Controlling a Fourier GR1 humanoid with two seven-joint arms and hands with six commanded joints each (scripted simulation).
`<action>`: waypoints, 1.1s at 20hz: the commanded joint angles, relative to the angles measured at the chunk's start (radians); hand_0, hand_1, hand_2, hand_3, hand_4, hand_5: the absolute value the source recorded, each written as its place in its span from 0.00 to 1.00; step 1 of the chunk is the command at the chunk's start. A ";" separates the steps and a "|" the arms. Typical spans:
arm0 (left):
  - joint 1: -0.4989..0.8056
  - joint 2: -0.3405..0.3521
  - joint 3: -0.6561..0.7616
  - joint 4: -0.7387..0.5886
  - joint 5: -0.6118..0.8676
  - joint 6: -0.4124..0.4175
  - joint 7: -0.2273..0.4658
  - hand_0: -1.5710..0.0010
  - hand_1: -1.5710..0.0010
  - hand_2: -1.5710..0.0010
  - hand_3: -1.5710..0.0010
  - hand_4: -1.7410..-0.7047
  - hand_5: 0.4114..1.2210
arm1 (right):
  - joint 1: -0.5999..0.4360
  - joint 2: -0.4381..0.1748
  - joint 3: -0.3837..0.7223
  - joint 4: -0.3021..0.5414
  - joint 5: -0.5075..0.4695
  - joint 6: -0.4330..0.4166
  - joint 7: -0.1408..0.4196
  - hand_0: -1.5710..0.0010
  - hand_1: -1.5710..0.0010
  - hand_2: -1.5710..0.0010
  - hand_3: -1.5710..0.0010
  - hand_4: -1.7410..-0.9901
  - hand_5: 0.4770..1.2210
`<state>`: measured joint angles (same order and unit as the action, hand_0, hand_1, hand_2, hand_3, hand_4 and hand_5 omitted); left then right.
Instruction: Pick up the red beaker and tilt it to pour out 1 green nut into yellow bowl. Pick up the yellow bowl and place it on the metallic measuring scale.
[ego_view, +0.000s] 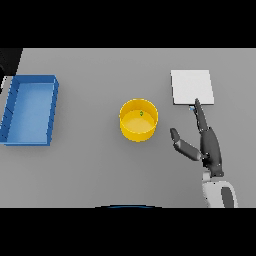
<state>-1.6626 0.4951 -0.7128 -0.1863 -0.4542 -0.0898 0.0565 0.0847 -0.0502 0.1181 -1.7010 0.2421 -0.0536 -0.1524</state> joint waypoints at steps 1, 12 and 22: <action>0.025 0.023 0.040 0.020 0.056 0.024 0.009 0.00 0.00 0.00 0.07 0.00 1.00 | 0.006 0.010 0.005 0.008 -0.018 0.015 -0.009 1.00 1.00 1.00 1.00 0.86 0.20; 0.428 0.168 0.223 -0.114 0.511 0.275 0.264 0.00 0.00 0.00 0.05 0.00 1.00 | -0.018 -0.020 -0.002 0.029 -0.042 0.053 -0.012 1.00 1.00 1.00 1.00 0.75 0.28; 0.901 0.269 0.216 -0.678 0.760 0.543 0.478 0.00 0.00 0.00 0.11 0.00 1.00 | -0.017 -0.036 -0.006 0.035 -0.022 0.043 -0.016 1.00 1.00 1.00 1.00 0.72 0.29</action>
<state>-0.7607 0.7631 -0.4967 -0.8646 0.3089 0.4534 0.5333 0.0679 -0.0861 0.1125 -1.6661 0.2203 -0.0109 -0.1682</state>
